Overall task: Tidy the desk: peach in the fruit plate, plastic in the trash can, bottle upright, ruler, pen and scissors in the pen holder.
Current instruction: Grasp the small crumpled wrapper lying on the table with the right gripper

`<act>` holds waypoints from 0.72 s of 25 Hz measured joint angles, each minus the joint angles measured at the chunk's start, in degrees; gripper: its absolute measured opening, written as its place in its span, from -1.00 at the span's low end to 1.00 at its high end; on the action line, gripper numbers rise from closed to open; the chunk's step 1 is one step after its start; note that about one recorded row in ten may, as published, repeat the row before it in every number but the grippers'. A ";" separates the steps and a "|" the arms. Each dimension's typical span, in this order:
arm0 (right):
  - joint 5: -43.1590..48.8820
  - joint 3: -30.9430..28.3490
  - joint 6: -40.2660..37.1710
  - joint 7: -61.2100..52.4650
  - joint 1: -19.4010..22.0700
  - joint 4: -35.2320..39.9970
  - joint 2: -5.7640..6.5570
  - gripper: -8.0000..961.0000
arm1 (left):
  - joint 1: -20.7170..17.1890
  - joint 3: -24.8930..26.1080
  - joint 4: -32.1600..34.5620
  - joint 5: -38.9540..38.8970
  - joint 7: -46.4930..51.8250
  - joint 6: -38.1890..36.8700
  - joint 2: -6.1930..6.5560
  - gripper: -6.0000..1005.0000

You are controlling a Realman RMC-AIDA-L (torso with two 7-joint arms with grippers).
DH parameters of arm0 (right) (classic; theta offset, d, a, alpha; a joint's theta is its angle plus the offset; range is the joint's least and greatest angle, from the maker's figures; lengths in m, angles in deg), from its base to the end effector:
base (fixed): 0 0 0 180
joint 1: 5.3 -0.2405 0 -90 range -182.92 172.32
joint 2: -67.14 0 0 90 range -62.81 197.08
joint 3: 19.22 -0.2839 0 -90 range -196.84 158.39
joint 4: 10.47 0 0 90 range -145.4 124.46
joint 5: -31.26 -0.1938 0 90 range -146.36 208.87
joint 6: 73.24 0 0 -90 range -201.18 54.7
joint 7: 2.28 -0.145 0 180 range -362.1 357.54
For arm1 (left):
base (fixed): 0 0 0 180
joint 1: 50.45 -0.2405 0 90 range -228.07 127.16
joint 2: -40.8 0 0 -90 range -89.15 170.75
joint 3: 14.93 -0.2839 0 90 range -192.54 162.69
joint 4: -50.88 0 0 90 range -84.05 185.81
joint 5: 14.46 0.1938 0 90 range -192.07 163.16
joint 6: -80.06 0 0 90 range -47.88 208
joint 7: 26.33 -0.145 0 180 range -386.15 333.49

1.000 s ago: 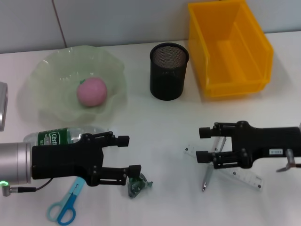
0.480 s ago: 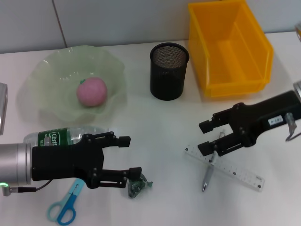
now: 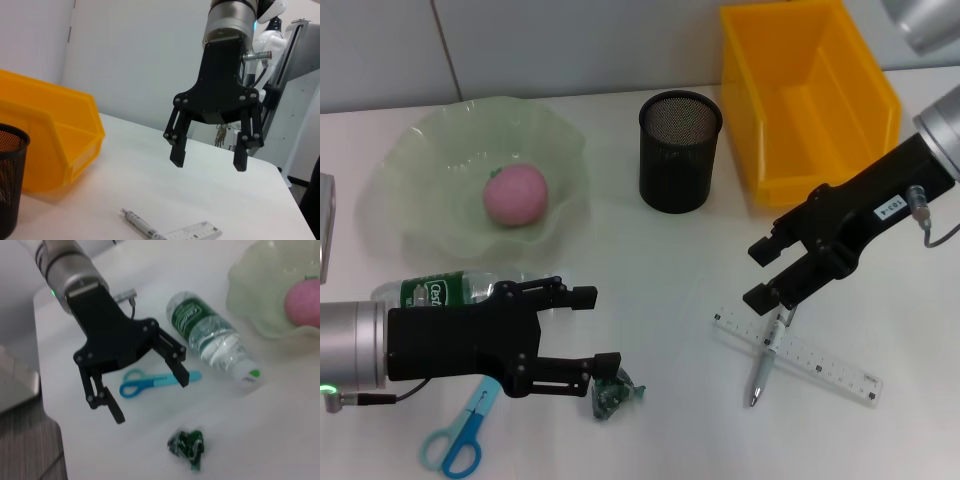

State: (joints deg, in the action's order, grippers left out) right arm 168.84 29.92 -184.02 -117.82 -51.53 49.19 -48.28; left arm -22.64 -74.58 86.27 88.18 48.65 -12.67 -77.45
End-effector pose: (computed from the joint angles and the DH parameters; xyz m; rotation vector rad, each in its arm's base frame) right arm 0.1871 0.3608 0.0310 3.0005 -0.7283 0.1009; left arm -0.2541 0.2952 -0.0454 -2.9739 -0.4721 -0.7792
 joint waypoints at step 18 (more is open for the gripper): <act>-1.91 3.68 4.60 3.49 -4.12 -12.49 -1.65 0.60 | -1.29 0.62 0.27 2.24 3.54 -3.80 5.08 0.73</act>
State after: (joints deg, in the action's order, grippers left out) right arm 166.93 33.59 -179.42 -114.33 -55.65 36.71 -49.93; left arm -23.93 -73.96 86.54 90.42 52.20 -16.47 -72.37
